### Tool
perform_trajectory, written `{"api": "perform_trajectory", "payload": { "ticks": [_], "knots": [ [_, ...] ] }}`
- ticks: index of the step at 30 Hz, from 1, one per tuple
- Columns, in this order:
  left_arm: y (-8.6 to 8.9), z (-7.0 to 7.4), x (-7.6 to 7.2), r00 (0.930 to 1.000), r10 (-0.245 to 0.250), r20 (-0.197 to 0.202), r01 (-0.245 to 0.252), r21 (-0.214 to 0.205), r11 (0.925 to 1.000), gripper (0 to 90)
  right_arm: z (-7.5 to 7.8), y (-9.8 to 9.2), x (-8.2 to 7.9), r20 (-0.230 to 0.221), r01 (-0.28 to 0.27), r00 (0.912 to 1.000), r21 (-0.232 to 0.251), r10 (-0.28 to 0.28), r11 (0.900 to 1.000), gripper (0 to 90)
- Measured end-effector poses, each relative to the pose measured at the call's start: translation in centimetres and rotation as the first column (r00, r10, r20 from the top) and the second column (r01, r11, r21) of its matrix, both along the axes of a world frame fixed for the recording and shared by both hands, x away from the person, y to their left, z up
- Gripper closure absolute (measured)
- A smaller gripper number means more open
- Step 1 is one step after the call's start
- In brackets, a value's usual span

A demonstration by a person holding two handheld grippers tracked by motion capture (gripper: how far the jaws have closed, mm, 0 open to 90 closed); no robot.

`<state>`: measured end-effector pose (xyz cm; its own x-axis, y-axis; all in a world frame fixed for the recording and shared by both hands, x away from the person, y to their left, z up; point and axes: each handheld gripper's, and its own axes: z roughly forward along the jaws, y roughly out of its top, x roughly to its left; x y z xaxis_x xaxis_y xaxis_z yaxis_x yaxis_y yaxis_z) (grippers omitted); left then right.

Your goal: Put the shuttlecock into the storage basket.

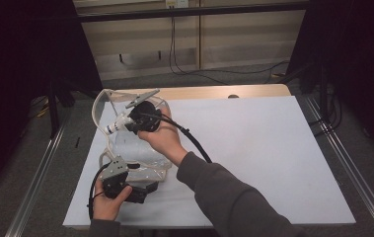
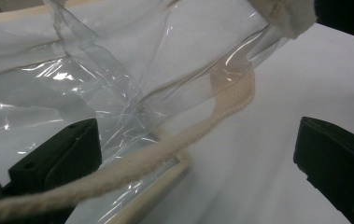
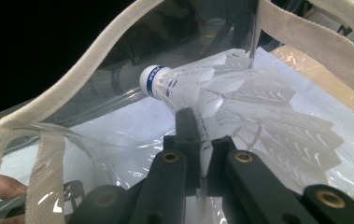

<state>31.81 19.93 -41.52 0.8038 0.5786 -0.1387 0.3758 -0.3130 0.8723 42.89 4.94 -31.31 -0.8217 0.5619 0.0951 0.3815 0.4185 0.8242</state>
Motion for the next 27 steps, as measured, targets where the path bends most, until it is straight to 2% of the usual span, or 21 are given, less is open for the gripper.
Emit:
{"api": "perform_trajectory", "payload": {
  "ticks": [3,7,27],
  "knots": [
    [0.0,0.0,0.0,1.0000,0.000,-0.001,0.000,0.000,1.0000,0.9,0.1,0.1,-0.1,0.002,0.002,1.0000,-0.002,-0.002,1.0000,88.2],
    [0.0,0.0,0.0,1.0000,0.000,-0.003,0.000,0.002,1.0000,0.9,0.1,0.3,0.0,-0.004,0.007,1.0000,0.017,-0.007,0.9998,88.2],
    [0.1,0.0,0.1,1.0000,0.002,-0.004,-0.002,-0.009,1.0000,1.0,-0.2,1.1,0.1,-0.012,0.008,0.9999,0.027,-0.007,0.9996,88.2]
  ]
}}
